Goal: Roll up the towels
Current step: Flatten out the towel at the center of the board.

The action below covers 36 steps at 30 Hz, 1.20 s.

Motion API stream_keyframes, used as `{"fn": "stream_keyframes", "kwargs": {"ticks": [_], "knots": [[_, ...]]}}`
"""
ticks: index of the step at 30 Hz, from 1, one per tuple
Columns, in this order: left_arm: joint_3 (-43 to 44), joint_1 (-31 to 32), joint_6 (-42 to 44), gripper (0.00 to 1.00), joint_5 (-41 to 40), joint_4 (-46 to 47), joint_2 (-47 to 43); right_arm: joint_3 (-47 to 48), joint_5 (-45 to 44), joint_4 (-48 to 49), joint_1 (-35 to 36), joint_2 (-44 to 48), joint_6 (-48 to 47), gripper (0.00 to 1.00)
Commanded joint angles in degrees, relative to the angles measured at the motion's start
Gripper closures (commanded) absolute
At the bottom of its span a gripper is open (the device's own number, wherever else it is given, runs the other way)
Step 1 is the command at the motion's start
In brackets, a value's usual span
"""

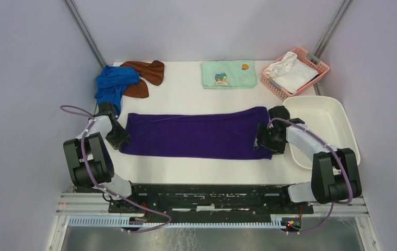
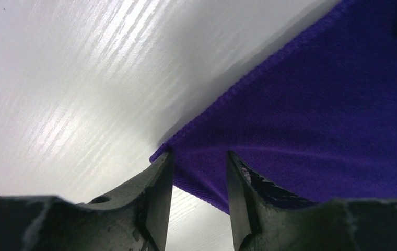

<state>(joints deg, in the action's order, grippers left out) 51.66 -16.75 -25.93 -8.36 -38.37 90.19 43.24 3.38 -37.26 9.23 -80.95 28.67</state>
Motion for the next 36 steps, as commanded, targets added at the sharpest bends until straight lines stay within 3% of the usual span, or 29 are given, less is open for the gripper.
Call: {"fn": "stream_keyframes", "kwargs": {"ticks": [1,10,22,27,36], "knots": [[2.48,-0.15,-0.75,0.49,4.07,0.09,-5.59,2.57,0.39,-0.79,-0.27,5.20,-1.94,0.16],[5.63,-0.30,-1.12,0.30,14.94,7.43,-7.84,7.94,4.62,2.15,-0.27,10.28,-3.61,0.14],[5.77,-2.97,-0.80,0.36,30.86,28.38,4.24,6.62,9.61,8.37,-0.25,11.97,-3.73,0.14],[4.90,-7.04,-0.26,0.36,37.66,32.77,8.43,6.10,10.14,8.97,-0.28,12.41,-4.87,0.14],[5.61,-7.34,1.49,0.35,44.29,35.93,13.33,5.25,11.31,10.28,-0.26,12.29,-5.35,0.14]]}}
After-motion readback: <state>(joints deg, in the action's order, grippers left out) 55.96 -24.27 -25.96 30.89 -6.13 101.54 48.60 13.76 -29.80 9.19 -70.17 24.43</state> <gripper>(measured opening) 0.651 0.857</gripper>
